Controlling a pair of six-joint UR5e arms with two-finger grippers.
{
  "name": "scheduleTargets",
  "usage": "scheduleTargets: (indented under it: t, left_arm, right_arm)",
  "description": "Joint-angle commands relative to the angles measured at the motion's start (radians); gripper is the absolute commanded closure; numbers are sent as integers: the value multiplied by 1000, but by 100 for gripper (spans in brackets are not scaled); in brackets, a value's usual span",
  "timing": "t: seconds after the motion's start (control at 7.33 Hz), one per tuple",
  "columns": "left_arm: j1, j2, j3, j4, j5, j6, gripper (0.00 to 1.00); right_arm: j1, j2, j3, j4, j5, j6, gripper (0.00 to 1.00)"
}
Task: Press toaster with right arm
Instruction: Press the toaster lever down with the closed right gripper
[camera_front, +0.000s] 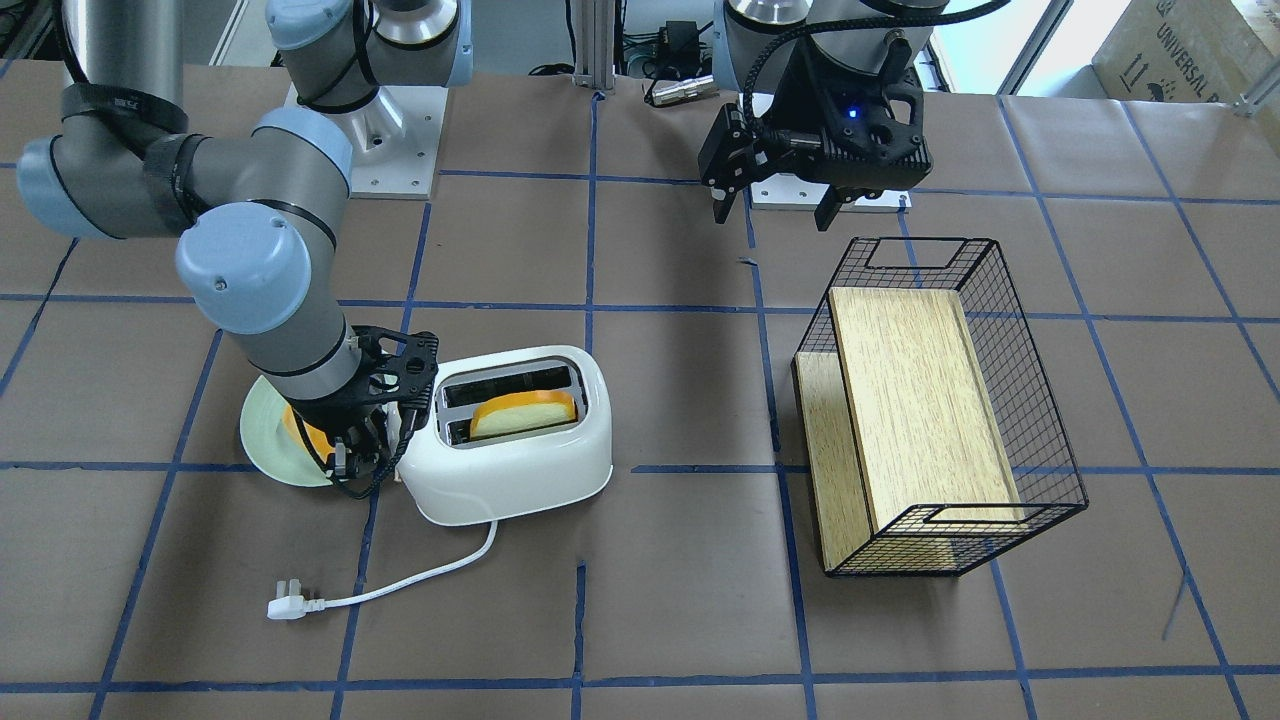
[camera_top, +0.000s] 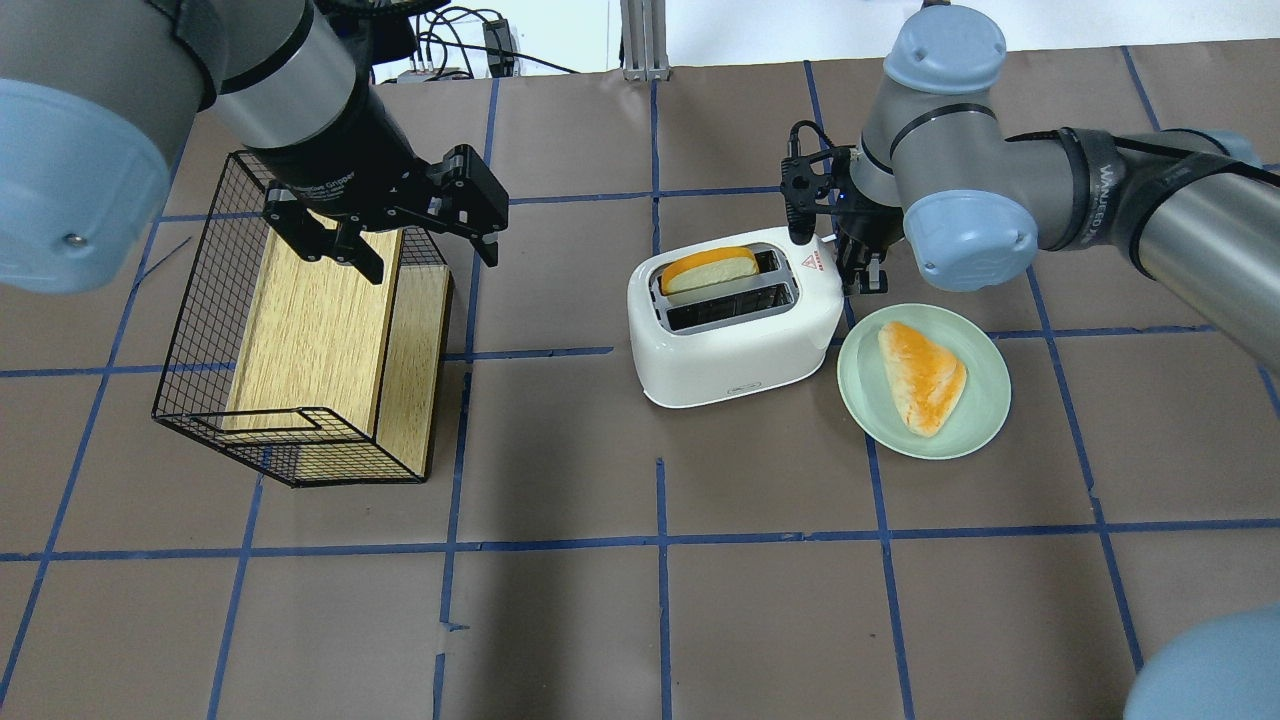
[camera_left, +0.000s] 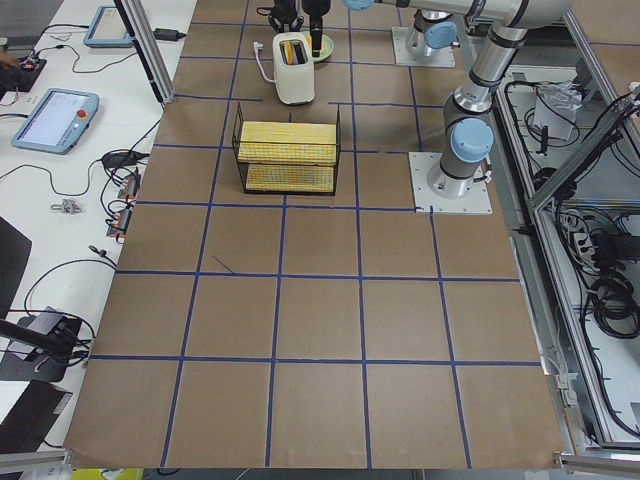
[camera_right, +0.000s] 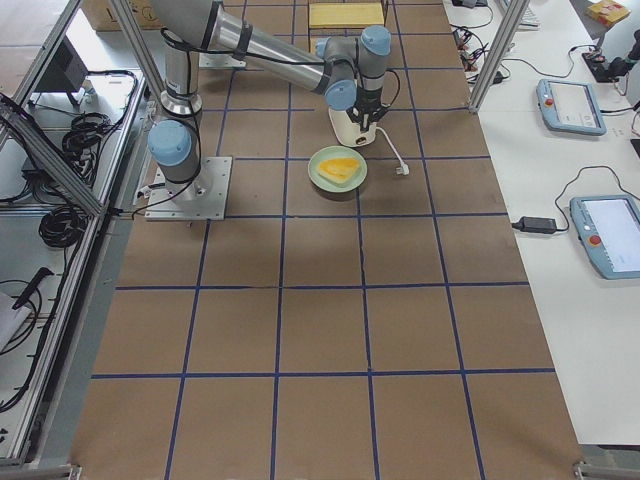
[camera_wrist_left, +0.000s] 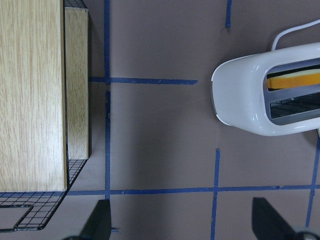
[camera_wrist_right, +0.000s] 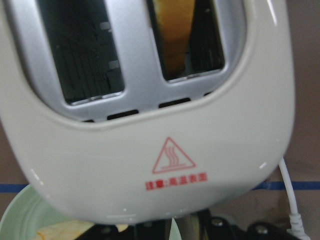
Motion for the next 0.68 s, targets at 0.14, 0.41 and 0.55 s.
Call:
scheduleTargets:
  t: [0.14,0.41,0.55]
  left_arm:
    - [0,0,2,0,0,0,0]
    - [0,0,0,0,0,0,0]
    - [0,0,0,0,0,0,0]
  right_arm:
    - [-1,18,1,-18,1,2,72]
    - [-1,17,1,-21,-1,9,72]
    - [-1,18,1,-21,-1,8,72]
